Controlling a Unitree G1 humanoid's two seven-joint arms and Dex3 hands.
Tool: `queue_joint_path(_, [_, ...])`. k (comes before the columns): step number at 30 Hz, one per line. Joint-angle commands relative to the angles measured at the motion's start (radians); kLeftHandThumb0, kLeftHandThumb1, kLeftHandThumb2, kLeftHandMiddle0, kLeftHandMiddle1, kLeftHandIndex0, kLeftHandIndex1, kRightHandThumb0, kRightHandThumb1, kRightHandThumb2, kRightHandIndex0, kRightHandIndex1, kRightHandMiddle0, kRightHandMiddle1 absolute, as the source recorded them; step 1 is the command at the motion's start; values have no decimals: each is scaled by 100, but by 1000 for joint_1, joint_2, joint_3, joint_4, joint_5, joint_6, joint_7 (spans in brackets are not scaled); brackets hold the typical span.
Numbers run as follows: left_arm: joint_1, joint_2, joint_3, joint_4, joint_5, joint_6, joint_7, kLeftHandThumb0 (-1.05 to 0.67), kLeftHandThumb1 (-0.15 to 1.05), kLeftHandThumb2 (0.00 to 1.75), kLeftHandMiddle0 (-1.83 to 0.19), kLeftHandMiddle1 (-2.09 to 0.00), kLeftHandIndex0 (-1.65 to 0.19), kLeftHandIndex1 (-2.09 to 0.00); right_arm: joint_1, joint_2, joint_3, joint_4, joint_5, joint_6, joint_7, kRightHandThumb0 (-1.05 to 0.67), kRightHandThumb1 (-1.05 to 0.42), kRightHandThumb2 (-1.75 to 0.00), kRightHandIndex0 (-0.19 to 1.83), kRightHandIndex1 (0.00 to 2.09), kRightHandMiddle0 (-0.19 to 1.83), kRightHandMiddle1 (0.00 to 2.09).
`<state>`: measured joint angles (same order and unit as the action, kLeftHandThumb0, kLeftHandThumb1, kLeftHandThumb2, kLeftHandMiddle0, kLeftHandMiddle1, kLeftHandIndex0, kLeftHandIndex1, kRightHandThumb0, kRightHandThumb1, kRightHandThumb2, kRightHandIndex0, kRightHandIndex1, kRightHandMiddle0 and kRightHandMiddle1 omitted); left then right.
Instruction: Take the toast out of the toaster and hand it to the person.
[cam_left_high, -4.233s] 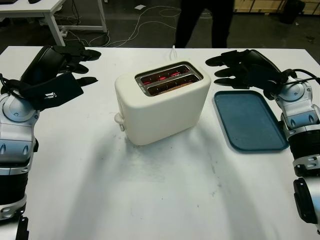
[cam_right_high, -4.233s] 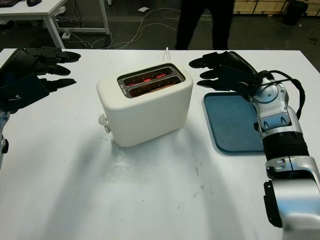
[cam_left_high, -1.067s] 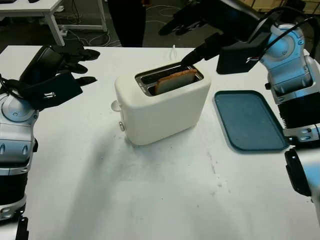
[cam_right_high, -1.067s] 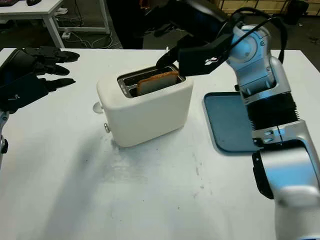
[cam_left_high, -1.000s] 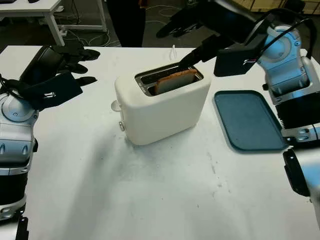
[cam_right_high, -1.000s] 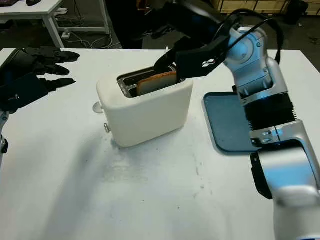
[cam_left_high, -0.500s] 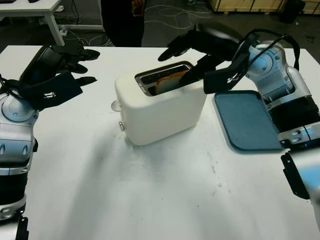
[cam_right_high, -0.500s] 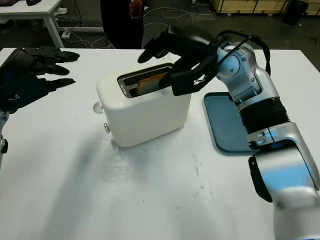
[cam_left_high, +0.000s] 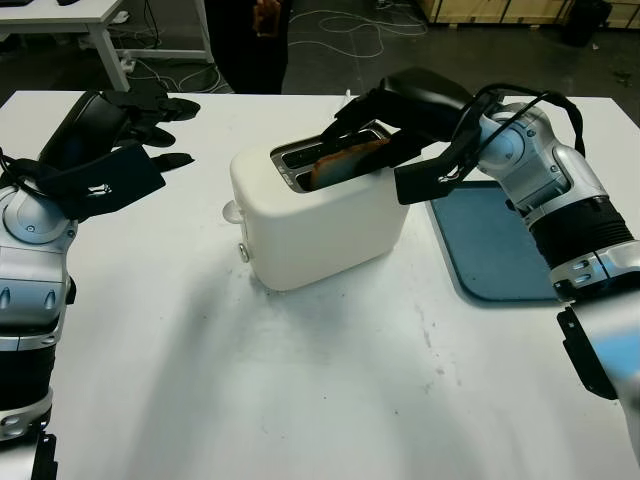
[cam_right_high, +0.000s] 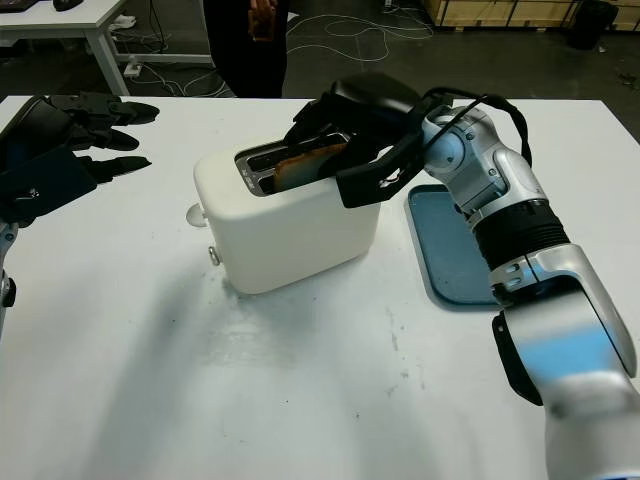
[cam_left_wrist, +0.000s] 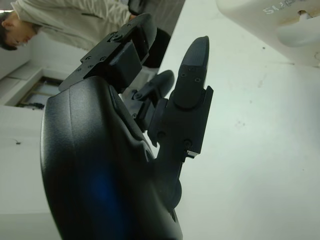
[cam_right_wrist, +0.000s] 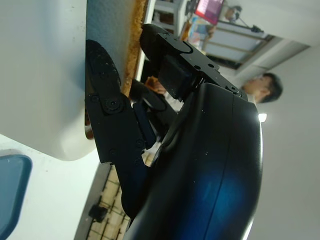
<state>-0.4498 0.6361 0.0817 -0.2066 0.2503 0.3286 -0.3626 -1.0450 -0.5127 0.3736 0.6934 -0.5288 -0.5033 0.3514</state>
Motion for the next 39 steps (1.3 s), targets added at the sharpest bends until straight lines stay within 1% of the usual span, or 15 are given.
queue_joint_path(1, [18, 1, -2, -6, 1, -7, 2, -35, 92, 4, -61, -50, -71, 0, 18, 16, 18, 25, -13, -23, 1, -37, -74, -1, 83, 24, 87, 3])
queue_joint_path(5, [20, 0, -1, -6, 1, -12, 5, -35, 92, 4, -61, -51, -71, 0, 23, 25, 23, 44, -9, -38, -5, -30, -77, -2, 95, 33, 90, 4])
queue_joint_path(9, [22, 2, 0, 1, 2, -27, 7, -37, 92, 4, -61, -51, -72, -1, 14, 24, 43, 70, -21, -70, -3, -27, -84, -1, 85, 78, 101, 6])
queue_joint_path(12, [22, 1, 1, 0, 3, -22, 7, -37, 92, 4, -61, -52, -71, 0, 5, 24, 49, 83, -6, -71, 29, -29, -86, 0, 84, 101, 113, 13])
queue_joint_path(13, [22, 1, 1, 0, 4, -20, 8, -36, 92, 4, -61, -52, -71, -1, 3, 24, 49, 88, -1, -77, 32, -32, -84, 0, 86, 116, 109, 44])
queue_joint_path(15, [24, 0, 2, 4, 4, -24, 11, -36, 92, 3, -60, -52, -71, -1, -1, 17, 58, 87, -24, -91, 12, -42, -84, -1, 91, 132, 91, 107])
queue_joint_path(17, [25, 1, 3, 6, 4, -25, 11, -36, 92, 3, -60, -52, -71, -1, -2, 3, 75, 70, -78, -106, -54, -47, -90, -4, 94, 141, 88, 124])
queue_joint_path(18, [25, 2, 2, 4, 4, -20, 8, -35, 92, 4, -60, -52, -71, 0, 1, -2, 79, 62, -102, -115, -99, -48, -91, -7, 95, 151, 85, 138])
queue_joint_path(19, [24, 1, 2, 0, 3, -13, 7, -35, 92, 4, -59, -51, -71, 0, 3, -6, 83, 55, -125, -121, -140, -49, -91, -12, 98, 165, 80, 159])
queue_joint_path(20, [23, 1, 2, -2, 3, -10, 6, -33, 92, 4, -59, -51, -70, 0, 3, -10, 85, 50, -141, -123, -166, -50, -92, -20, 102, 170, 78, 166])
queue_joint_path(23, [22, 1, 0, -1, 5, -16, 7, -32, 92, 3, -59, -51, -71, 0, -1, -15, 78, 52, -143, -141, -194, -56, -92, -38, 105, 174, 81, 150])
queue_joint_path(25, [23, 1, -1, -1, 6, -16, 8, -31, 92, 3, -59, -51, -71, 0, -2, -17, 69, 53, -133, -153, -197, -54, -92, -43, 106, 174, 82, 153])
queue_joint_path(30, [26, 0, 4, 2, 2, -16, 9, -32, 92, 3, -60, -51, -71, 0, -17, -13, 35, 83, -110, -206, -266, -42, -92, -39, 110, 175, 81, 173])
queue_joint_path(34, [26, 1, 3, -3, 4, -1, 6, -33, 92, 4, -60, -51, -70, 0, -60, -5, -17, 100, -67, -176, -259, -42, -92, -37, 108, 175, 82, 174])
queue_joint_path(39, [25, 1, 0, -14, 5, 18, 3, -32, 92, 4, -58, -49, -69, 0, -98, -1, -83, 131, 8, -141, -222, -44, -92, -41, 101, 175, 75, 175])
